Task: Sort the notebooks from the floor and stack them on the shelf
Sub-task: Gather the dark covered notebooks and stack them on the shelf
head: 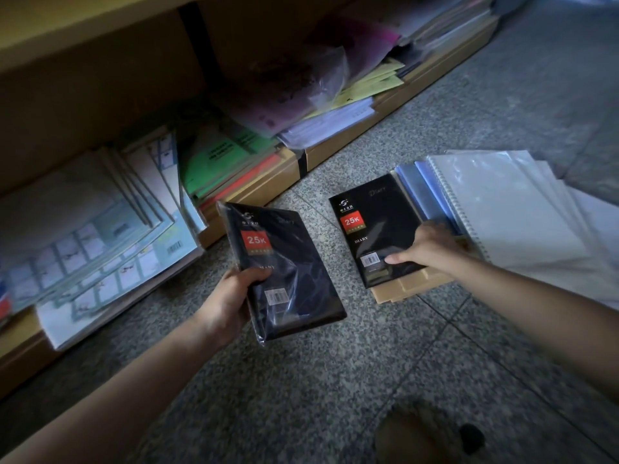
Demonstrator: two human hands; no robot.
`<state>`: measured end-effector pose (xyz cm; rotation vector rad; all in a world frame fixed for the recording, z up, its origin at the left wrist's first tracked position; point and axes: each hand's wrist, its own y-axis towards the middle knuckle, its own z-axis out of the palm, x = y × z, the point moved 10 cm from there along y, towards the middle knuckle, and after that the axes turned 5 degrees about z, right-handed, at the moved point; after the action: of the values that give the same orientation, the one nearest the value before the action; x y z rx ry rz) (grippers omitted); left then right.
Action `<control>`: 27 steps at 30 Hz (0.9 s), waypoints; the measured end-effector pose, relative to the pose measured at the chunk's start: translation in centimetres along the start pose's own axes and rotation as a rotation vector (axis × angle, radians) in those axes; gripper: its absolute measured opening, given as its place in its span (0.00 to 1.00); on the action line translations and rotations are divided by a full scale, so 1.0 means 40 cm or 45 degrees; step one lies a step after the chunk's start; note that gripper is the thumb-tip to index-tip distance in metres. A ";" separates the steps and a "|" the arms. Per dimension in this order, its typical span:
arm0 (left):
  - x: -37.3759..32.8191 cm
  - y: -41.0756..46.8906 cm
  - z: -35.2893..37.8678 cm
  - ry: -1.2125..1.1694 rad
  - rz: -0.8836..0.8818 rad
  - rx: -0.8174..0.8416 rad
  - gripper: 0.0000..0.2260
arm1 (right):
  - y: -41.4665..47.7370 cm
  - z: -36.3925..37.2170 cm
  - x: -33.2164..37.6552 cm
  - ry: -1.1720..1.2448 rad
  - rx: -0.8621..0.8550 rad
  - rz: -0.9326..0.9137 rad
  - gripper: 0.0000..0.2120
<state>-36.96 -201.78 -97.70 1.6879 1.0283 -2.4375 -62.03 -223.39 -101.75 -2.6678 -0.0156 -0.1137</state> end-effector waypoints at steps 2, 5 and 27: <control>0.003 0.000 -0.003 0.034 0.007 0.007 0.08 | 0.003 0.001 -0.015 0.103 -0.047 -0.029 0.44; 0.008 -0.003 -0.002 0.053 0.001 0.027 0.08 | -0.001 -0.018 -0.024 0.389 -0.129 -0.083 0.30; -0.184 -0.137 -0.034 -0.161 0.260 0.025 0.14 | -0.383 -0.074 0.357 1.439 0.474 -0.702 0.16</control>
<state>-34.68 -199.36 -89.04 1.5358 0.7791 -2.3939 -48.48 -211.19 -90.98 -1.8335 -0.3585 -1.5632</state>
